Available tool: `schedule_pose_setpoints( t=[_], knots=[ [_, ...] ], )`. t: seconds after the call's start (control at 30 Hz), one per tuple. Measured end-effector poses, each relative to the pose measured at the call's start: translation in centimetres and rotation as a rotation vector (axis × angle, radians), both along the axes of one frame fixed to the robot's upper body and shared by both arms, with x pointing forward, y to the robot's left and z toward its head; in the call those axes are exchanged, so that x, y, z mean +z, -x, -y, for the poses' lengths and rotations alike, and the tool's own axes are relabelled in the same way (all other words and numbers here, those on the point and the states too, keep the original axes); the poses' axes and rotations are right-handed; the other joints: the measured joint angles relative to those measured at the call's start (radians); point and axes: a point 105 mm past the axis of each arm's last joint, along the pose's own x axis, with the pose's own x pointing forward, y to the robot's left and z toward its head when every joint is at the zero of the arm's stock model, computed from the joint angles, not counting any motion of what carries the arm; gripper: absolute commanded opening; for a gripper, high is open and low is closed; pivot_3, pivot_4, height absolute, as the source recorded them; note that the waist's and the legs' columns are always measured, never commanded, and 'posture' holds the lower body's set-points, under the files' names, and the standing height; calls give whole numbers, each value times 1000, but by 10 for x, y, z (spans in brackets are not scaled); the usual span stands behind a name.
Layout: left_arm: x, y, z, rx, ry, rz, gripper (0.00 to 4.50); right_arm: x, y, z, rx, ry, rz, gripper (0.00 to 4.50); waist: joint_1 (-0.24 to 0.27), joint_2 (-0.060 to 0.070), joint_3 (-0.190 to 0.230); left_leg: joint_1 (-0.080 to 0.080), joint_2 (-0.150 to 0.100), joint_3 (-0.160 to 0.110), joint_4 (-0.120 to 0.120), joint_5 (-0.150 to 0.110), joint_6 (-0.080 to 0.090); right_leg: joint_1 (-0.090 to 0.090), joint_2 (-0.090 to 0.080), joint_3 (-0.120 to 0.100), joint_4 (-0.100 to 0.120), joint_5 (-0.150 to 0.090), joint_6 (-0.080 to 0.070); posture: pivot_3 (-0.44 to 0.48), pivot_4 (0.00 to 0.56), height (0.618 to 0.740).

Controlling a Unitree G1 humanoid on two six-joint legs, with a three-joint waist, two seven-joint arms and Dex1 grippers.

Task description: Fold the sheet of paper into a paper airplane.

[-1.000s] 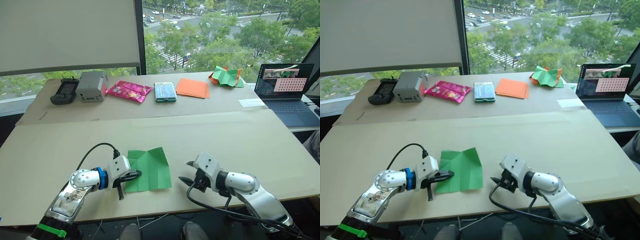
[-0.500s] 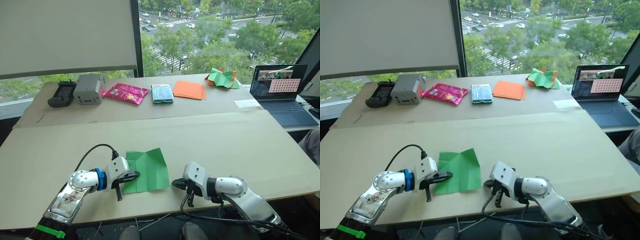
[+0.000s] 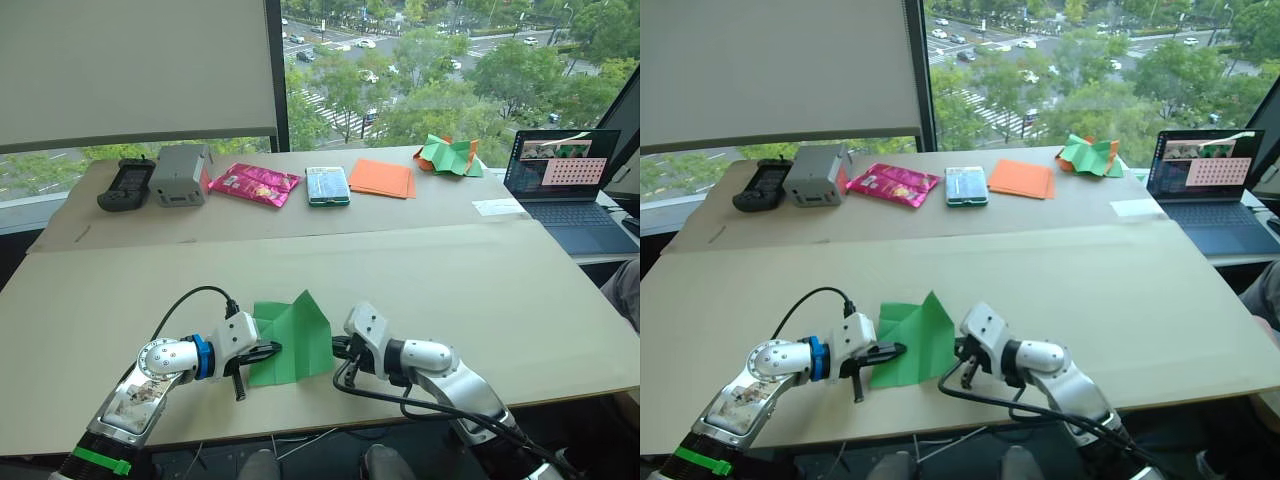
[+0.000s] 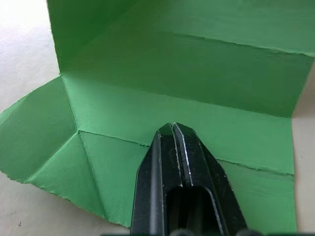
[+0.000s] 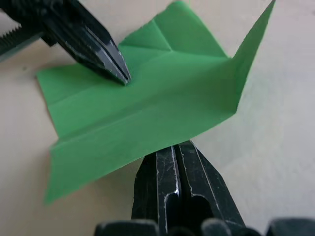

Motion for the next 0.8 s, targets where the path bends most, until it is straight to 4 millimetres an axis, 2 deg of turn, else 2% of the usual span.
schedule_pose_setpoints(
  t=[0.2, 0.33, 0.53, 0.8],
  knots=[
    [1, 1, -1, 8, 0, 1, 0, 13, -6, -27, 74, -14, 34, 14, -1, 0, 0, 0, 0, 0, 0, 0, 0, 0, 0, 0, 0, 0, 0, 0, 150, 706],
    [2, 2, -2, 29, 0, -2, 0, 4, -8, -41, 113, 11, 15, 14, -2, 0, 1, 0, 0, 0, -1, 0, 0, -1, 0, 0, 0, 0, 0, 0, 150, 706],
    [5, 4, -24, 122, -19, -17, 0, -13, -14, -52, 127, 56, -13, 14, -5, 1, 1, -1, 1, 0, -2, 0, 0, -4, 1, 0, 1, 0, 0, 0, 150, 706],
    [8, 12, -43, 220, -14, -30, 0, -16, -19, -65, 163, 88, 8, 14, -8, 2, 2, -2, 1, 0, -2, 0, 0, -6, 1, 0, 2, 0, 0, 0, 150, 706]
  ],
)
